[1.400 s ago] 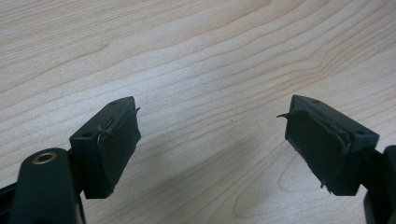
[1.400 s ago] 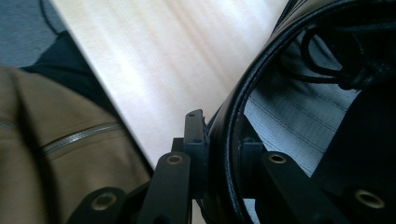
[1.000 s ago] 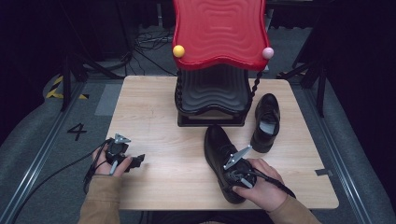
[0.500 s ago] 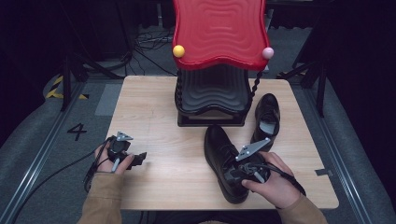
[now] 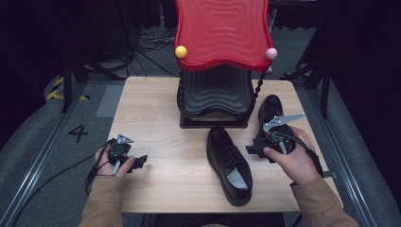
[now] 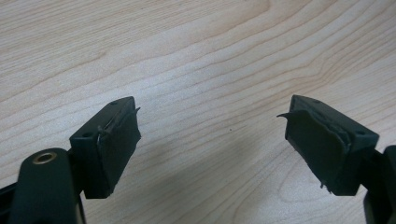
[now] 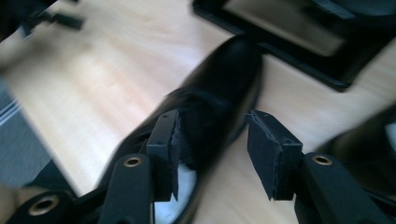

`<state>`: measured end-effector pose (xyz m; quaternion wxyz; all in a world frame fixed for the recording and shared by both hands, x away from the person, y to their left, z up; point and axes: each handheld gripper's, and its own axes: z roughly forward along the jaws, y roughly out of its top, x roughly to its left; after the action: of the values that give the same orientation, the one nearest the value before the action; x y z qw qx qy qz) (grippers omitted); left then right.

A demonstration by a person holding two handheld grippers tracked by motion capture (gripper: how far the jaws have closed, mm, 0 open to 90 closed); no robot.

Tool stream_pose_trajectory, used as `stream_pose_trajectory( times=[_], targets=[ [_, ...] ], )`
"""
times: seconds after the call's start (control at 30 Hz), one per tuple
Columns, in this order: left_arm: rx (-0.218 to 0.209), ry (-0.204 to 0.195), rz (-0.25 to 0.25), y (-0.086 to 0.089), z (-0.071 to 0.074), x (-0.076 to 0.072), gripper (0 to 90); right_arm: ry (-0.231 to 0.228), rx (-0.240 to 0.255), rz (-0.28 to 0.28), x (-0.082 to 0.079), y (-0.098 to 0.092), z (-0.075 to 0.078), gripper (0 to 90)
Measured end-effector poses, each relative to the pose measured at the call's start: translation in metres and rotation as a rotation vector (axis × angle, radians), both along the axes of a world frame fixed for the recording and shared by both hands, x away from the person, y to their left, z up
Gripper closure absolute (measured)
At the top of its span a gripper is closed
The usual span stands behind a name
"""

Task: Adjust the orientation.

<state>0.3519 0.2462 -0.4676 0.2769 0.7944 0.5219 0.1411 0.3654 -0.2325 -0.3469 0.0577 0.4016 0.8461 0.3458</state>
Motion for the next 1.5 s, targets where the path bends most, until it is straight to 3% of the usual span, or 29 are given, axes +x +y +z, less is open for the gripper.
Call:
stream_pose_trajectory(
  times=[0.17,0.33,0.47,0.53,0.63,0.73,0.87,1.07,1.2,1.23,1.5],
  targets=[
    [0.005,0.001,-0.006,0.001,0.0,0.0,18.1,0.018,-0.026,-0.086,0.024,-0.016,-0.005,51.6],
    [0.007,0.003,-0.008,0.001,-0.001,0.0,18.1,0.07,-0.09,-0.179,0.046,-0.029,-0.016,50.9],
    [0.005,0.01,-0.007,0.001,-0.001,0.0,18.1,0.123,-0.117,-0.203,0.059,-0.033,-0.026,49.1],
    [0.004,0.008,-0.005,0.001,-0.001,0.0,18.1,0.147,-0.101,-0.222,0.064,-0.033,-0.025,51.0],
    [0.004,0.012,-0.005,0.001,-0.001,0.0,18.1,0.122,-0.139,-0.235,0.067,-0.029,-0.024,53.0],
    [0.003,0.013,-0.006,0.002,-0.002,0.0,18.1,0.118,-0.14,-0.231,0.068,-0.027,-0.024,52.3],
    [-0.001,0.014,-0.006,0.002,-0.001,0.0,18.1,0.156,-0.218,-0.246,0.084,-0.025,-0.039,53.2],
    [0.002,0.012,-0.001,0.002,-0.003,0.0,18.1,0.244,-0.25,-0.25,0.1,-0.023,-0.059,57.0],
    [0.003,0.013,-0.002,0.002,-0.003,0.0,18.1,0.286,-0.244,-0.187,0.107,-0.021,-0.071,69.4],
    [0.004,0.01,-0.001,0.002,-0.003,0.0,18.1,0.299,-0.257,-0.19,0.108,-0.02,-0.074,74.1],
    [-0.002,0.014,0.0,0.002,-0.002,0.0,18.1,0.327,-0.218,-0.225,0.108,-0.024,-0.075,79.1]
  ],
)
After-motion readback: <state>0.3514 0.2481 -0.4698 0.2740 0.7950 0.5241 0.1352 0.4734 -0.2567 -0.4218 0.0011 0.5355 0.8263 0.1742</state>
